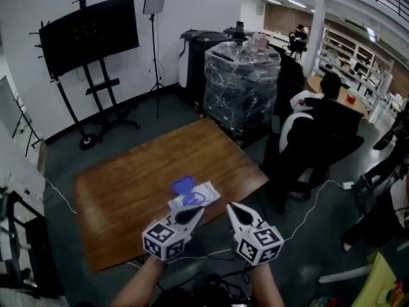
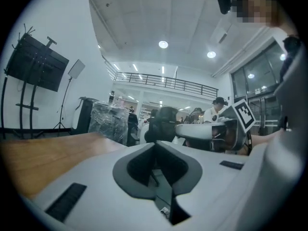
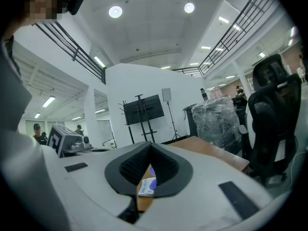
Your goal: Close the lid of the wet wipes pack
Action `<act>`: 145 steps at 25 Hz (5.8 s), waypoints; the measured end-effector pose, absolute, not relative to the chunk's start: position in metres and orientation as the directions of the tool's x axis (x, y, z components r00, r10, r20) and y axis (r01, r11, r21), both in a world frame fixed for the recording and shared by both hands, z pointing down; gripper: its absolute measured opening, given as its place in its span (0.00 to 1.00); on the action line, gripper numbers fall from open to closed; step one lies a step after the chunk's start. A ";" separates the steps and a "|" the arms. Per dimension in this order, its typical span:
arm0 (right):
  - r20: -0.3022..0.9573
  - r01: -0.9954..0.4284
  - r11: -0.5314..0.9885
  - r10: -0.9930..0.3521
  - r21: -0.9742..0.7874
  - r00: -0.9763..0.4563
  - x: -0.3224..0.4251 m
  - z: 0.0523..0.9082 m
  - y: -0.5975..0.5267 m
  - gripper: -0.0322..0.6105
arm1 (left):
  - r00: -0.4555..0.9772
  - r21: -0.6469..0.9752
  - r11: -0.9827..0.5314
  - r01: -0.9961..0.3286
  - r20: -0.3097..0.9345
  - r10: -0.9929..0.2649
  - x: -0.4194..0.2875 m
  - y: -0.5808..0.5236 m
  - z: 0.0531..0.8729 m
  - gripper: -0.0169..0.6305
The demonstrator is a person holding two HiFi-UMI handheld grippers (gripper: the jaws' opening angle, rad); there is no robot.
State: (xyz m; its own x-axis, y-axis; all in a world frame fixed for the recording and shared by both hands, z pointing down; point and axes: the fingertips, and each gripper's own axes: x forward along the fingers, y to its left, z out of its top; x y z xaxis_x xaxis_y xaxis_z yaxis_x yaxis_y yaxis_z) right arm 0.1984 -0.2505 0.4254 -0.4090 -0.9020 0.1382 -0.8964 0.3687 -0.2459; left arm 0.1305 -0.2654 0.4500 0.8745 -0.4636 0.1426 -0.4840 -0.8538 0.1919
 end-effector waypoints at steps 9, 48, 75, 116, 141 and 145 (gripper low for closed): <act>0.185 -0.850 0.463 -0.839 -0.251 -0.511 0.191 0.447 -0.286 0.07 | 0.783 0.156 -0.770 -0.619 0.201 -0.588 0.112 -0.303 0.461 0.03; 0.429 -0.903 0.376 -0.794 -0.209 -0.430 0.167 0.535 -0.380 0.07 | 0.744 0.331 -0.704 -0.628 0.522 -0.418 0.070 -0.482 0.649 0.46; 0.393 -0.881 0.412 -0.789 -0.233 -0.473 0.169 0.530 -0.359 0.07 | 0.855 0.397 -0.802 -0.447 0.453 -0.252 0.114 -0.392 0.601 0.35; 0.397 -0.908 0.355 -0.818 -0.221 -0.416 0.204 0.526 -0.332 0.07 | 0.644 0.176 -0.784 -0.595 0.688 -0.335 0.124 -0.384 0.666 0.03; 0.113 -0.887 0.413 -0.891 -0.206 -0.441 0.192 0.429 -0.240 0.06 | 0.846 0.195 -0.828 -0.526 0.220 -0.485 0.118 -0.263 0.455 0.03; 0.093 -0.907 0.372 -0.914 -0.195 -0.395 0.178 0.416 -0.231 0.06 | 0.869 0.182 -0.853 -0.489 0.189 -0.458 0.107 -0.250 0.439 0.03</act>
